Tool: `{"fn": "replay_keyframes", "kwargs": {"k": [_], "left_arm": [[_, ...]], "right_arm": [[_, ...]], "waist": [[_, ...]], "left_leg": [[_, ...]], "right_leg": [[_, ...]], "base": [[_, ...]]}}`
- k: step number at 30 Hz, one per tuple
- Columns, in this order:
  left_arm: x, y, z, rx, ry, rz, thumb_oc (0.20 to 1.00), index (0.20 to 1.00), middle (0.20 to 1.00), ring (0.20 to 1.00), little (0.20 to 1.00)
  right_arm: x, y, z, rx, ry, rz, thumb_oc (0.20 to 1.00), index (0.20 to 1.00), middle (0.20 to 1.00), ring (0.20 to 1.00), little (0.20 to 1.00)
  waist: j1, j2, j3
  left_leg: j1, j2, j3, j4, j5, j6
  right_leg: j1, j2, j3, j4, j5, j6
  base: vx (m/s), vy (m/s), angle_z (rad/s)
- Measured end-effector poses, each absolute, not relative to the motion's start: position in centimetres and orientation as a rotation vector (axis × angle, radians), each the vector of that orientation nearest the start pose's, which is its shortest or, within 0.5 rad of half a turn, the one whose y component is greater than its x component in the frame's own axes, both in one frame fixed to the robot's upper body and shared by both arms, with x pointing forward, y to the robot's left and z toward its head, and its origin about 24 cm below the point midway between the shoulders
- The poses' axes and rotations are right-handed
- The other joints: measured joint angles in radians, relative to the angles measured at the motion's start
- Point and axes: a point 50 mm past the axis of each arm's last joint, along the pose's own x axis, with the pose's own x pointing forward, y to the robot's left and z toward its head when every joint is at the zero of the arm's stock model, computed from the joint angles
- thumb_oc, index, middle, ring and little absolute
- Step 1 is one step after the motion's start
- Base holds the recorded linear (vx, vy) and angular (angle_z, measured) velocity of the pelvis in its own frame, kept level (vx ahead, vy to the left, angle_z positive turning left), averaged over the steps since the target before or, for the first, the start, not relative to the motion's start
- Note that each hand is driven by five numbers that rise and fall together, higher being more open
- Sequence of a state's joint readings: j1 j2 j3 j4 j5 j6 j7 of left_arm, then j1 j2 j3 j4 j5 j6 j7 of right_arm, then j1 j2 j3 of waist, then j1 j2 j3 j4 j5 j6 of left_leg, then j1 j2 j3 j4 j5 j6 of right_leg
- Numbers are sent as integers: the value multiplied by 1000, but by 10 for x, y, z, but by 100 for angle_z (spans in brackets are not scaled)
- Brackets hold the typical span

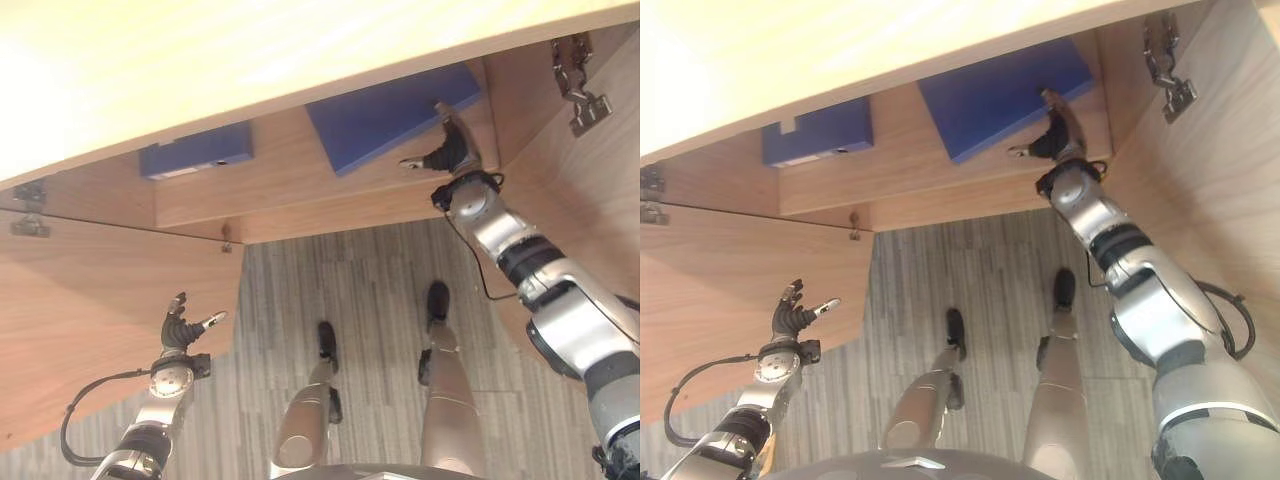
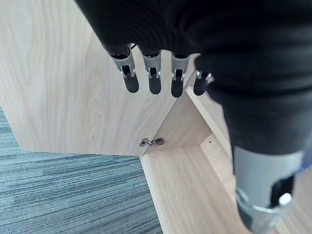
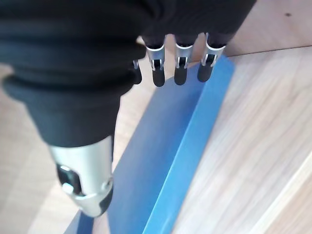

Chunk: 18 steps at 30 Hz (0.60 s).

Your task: Put the empty folder in the office cabinet

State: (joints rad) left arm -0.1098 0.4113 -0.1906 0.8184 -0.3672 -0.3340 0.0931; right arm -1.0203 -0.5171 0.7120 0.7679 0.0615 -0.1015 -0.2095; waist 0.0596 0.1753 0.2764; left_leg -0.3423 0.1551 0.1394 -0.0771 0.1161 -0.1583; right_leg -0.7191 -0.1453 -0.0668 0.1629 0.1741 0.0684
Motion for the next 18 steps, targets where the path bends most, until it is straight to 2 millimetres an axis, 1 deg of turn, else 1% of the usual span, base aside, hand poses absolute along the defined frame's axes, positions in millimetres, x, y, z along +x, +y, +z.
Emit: {"fn": "replay_keyframes", "kwargs": {"k": [3,4,6,8,10,11,13,15,16,17,18], "left_arm": [[226,259,-57,161,361,195,1000,1000,1000,1000,1000],[226,259,-57,161,361,195,1000,1000,1000,1000,1000],[228,258,-55,178,340,190,1000,1000,1000,1000,1000],[230,255,-50,180,311,189,1000,1000,1000,1000,1000],[233,250,-40,175,253,168,1000,1000,1000,1000,1000],[235,248,-34,176,222,158,1000,1000,1000,1000,1000],[238,246,-29,171,193,152,1000,1000,1000,1000,1000],[239,246,-25,175,176,151,1000,1000,1000,1000,1000],[240,248,-23,180,167,152,1000,1000,1000,1000,1000],[240,248,-23,180,167,152,1000,1000,1000,1000,1000],[241,250,-20,192,158,150,1000,1000,1000,1000,1000]], "right_arm": [[387,-126,166,-923,-368,214,1000,1000,1000,1000,1000],[387,-126,166,-923,-368,214,1000,1000,1000,1000,1000],[386,-124,166,-991,-396,215,1000,1000,1000,1000,1000],[386,-118,166,-1085,-433,223,1000,1000,1000,1000,1000],[390,-115,167,-1151,-445,214,1000,1000,1000,1000,1000],[392,-111,171,-1174,-462,215,1000,1000,1000,1000,1000],[395,-102,182,-1213,-503,204,1000,1000,1000,1000,1000],[396,-94,193,-1239,-554,200,1000,1000,1000,1000,1000],[396,-93,196,-1252,-569,193,1000,1000,1000,1000,1000],[396,-93,196,-1252,-569,193,1000,1000,1000,1000,1000],[396,-93,197,-1252,-572,187,1000,1000,1000,1000,1000]], "waist": [[-12,-35,17],[-12,-35,17],[-14,-62,32],[-6,-85,46],[6,-102,58],[17,-111,67],[34,-115,85],[45,-111,114],[48,-107,127],[48,-107,127],[46,-102,140]], "left_leg": [[0,3,3,0,0,0],[0,3,3,0,0,0],[1,3,2,-1,0,0],[1,2,-1,0,0,-1],[-1,1,-12,1,3,-5],[-1,0,-16,1,4,-5],[-2,-4,-24,1,4,-5],[-7,-5,-42,1,9,-6],[-12,-6,-54,1,13,-6],[-12,-6,-54,1,13,-6],[-25,-9,-76,1,17,-4]], "right_leg": [[15,4,-4,-34,22,-5],[15,4,-4,-34,22,-5],[33,4,-9,-69,39,-4],[47,3,-15,-93,62,-12],[57,0,-23,-106,68,-13],[59,-2,-26,-106,68,-13],[63,-7,-28,-107,68,-12],[73,-12,-32,-111,69,-12],[75,-15,-41,-107,69,-13],[75,-15,-41,-107,69,-13],[75,-22,-54,-106,69,-13]], "base": [[-29,-10,-3],[0,0,0],[-59,5,1],[-69,18,4],[-67,26,10],[-65,35,11],[-54,-3,12],[-35,5,22],[-10,36,19],[-9,39,28],[-14,1,28]]}}
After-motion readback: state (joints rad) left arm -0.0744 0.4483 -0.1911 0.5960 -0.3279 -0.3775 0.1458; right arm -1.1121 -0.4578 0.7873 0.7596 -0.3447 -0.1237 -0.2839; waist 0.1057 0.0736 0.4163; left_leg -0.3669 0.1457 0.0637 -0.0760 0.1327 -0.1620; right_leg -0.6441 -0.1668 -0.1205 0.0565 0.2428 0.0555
